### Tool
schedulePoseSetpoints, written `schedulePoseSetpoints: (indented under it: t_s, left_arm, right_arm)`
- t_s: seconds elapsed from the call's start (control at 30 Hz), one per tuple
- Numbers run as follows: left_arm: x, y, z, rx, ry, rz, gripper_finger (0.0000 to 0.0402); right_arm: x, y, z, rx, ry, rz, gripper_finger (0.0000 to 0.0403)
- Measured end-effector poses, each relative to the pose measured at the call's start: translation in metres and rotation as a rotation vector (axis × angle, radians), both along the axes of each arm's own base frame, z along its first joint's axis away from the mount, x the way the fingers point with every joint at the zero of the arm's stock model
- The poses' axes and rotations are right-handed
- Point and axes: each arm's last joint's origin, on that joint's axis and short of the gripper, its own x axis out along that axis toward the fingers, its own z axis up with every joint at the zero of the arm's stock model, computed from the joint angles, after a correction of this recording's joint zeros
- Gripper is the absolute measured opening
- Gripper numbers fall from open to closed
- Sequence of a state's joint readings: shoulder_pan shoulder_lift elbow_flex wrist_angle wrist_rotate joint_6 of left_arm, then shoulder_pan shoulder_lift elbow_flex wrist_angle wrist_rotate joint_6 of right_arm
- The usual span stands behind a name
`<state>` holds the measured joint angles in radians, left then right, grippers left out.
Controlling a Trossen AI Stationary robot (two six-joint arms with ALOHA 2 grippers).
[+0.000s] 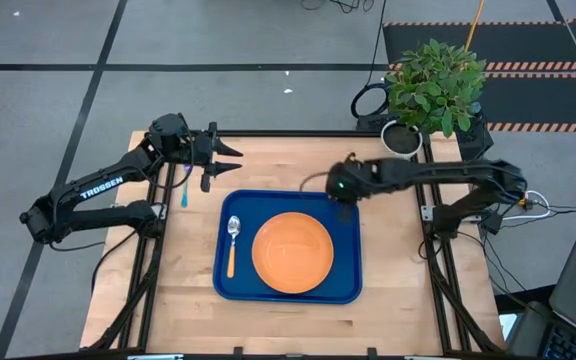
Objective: Pick and place plate/cup/fork/spoon on tray
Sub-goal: Put the brown glass on the blue serving tray to the top right of the orange plate
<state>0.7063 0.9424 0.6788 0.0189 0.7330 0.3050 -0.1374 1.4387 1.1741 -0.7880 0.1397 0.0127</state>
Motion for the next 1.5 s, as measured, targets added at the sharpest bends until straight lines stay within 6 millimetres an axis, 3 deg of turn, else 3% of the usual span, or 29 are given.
schedulePoseSetpoints:
  t_s: [0.2, 0.5, 0.73, 1.17, 1.5]
  left_arm:
    - [0.000, 0.000, 0.000, -0.004, 0.000, 0.000, 0.0145]
    - [0.000, 0.000, -0.003, -0.004, 0.000, 0.001, 0.0145]
    - [0.000, 0.000, -0.004, -0.007, 0.004, 0.001, 0.0145]
    - [0.000, 0.000, -0.004, -0.016, 0.006, 0.003, 0.0145]
    - [0.000, 0.000, -0.005, -0.017, 0.007, 0.003, 0.0145]
  right_arm:
    - [-0.017, 0.022, -0.008, 0.033, -0.071, -0.041, 0.0000]
    - [-0.014, 0.042, -0.020, 0.067, -0.046, -0.023, 0.0000]
    - [-0.007, 0.043, -0.032, 0.121, 0.000, -0.023, 0.0000]
    - [-0.007, 0.041, -0.034, 0.117, 0.014, -0.027, 0.0001]
    - [-0.006, 0.041, -0.034, 0.119, 0.007, -0.034, 0.0042]
